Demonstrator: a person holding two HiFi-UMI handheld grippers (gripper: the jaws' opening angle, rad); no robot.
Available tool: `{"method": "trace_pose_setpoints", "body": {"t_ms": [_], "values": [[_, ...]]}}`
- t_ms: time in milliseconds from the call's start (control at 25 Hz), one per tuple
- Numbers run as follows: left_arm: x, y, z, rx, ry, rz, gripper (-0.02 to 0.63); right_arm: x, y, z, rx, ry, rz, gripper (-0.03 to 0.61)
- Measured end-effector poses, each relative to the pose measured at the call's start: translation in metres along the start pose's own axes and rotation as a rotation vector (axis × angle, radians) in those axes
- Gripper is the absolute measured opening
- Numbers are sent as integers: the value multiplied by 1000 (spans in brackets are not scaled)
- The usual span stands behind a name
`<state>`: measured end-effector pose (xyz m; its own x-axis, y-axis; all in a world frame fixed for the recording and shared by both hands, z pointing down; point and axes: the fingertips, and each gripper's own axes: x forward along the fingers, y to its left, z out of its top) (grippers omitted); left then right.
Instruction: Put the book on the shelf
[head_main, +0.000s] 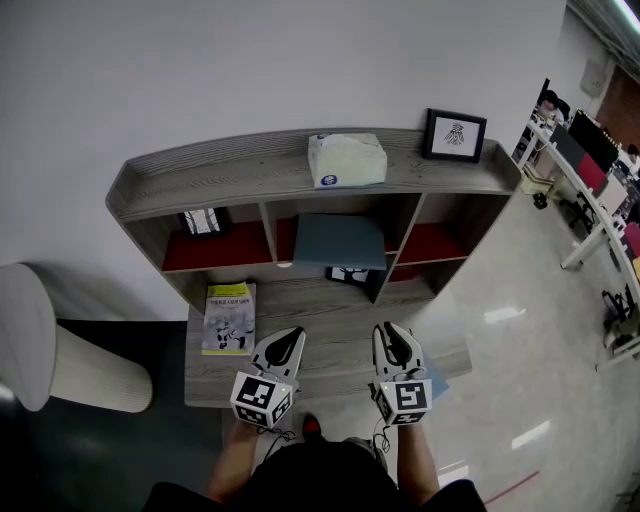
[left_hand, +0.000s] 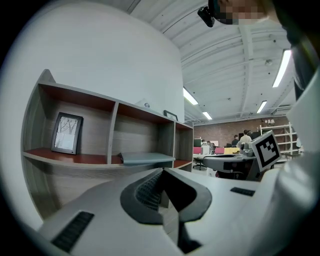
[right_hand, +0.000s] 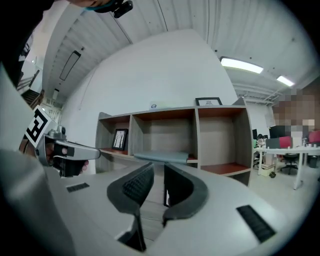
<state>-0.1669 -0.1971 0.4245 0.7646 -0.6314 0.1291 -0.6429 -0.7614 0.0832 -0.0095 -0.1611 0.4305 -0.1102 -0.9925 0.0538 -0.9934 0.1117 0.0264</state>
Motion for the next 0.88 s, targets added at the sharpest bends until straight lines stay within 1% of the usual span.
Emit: {"method": "trace_pose_setpoints", "body": {"t_ms": [120,440,560,880], "values": [[0,-18,-2,3,5,-4,3,-18,-4,-5,8,3,-3,74],[2,-82,-4,0,18,-23,3,-77,-32,-6,-20,-6,-21,38],[5,-111,-6,-1,22,-35,3,-103,-47,-9,-33,3,-31,32],[1,-197,-25,14,56,-94,3,-178,-87,-32,-16,36,-76,31]]}}
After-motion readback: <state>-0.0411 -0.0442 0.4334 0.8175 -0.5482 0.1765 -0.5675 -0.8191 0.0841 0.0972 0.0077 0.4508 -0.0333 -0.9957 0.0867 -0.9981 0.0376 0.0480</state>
